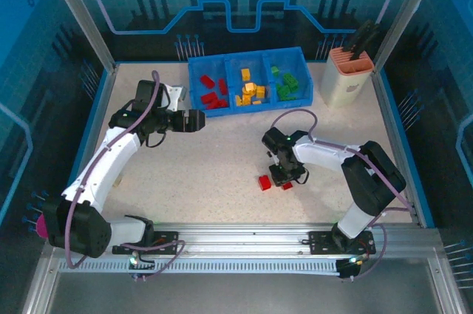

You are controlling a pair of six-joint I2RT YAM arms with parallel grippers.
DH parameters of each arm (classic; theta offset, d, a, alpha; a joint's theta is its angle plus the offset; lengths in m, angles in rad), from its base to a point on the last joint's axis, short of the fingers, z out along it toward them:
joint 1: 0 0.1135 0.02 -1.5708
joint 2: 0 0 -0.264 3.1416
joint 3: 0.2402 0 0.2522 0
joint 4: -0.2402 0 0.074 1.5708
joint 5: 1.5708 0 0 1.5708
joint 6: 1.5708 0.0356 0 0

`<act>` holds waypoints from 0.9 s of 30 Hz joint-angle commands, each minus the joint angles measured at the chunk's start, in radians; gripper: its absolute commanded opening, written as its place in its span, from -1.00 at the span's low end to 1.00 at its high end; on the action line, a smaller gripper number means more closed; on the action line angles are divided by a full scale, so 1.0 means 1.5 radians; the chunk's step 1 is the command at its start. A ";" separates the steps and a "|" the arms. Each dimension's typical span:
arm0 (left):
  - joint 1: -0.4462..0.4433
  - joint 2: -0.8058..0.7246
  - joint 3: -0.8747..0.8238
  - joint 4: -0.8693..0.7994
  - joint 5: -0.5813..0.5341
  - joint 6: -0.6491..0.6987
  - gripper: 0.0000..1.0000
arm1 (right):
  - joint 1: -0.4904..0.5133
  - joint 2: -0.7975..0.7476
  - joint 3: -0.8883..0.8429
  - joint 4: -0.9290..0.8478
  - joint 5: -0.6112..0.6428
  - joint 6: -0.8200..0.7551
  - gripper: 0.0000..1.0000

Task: Sort the legos into containers by color
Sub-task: Pick up the lego from the bottom-center of the table, then place the lego in the container.

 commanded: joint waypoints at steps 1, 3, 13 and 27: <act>0.005 -0.013 -0.002 0.000 -0.001 0.006 0.80 | 0.005 -0.014 0.110 -0.053 0.041 -0.045 -0.38; 0.005 -0.016 -0.006 0.004 -0.001 0.007 0.80 | -0.001 0.005 0.187 -0.061 0.058 -0.080 -0.40; 0.005 -0.062 -0.005 -0.051 -0.066 0.013 0.80 | -0.016 0.298 0.690 0.002 0.007 -0.244 -0.45; 0.004 -0.139 -0.076 -0.051 -0.050 -0.011 0.80 | -0.020 0.686 1.108 0.181 -0.092 -0.335 -0.42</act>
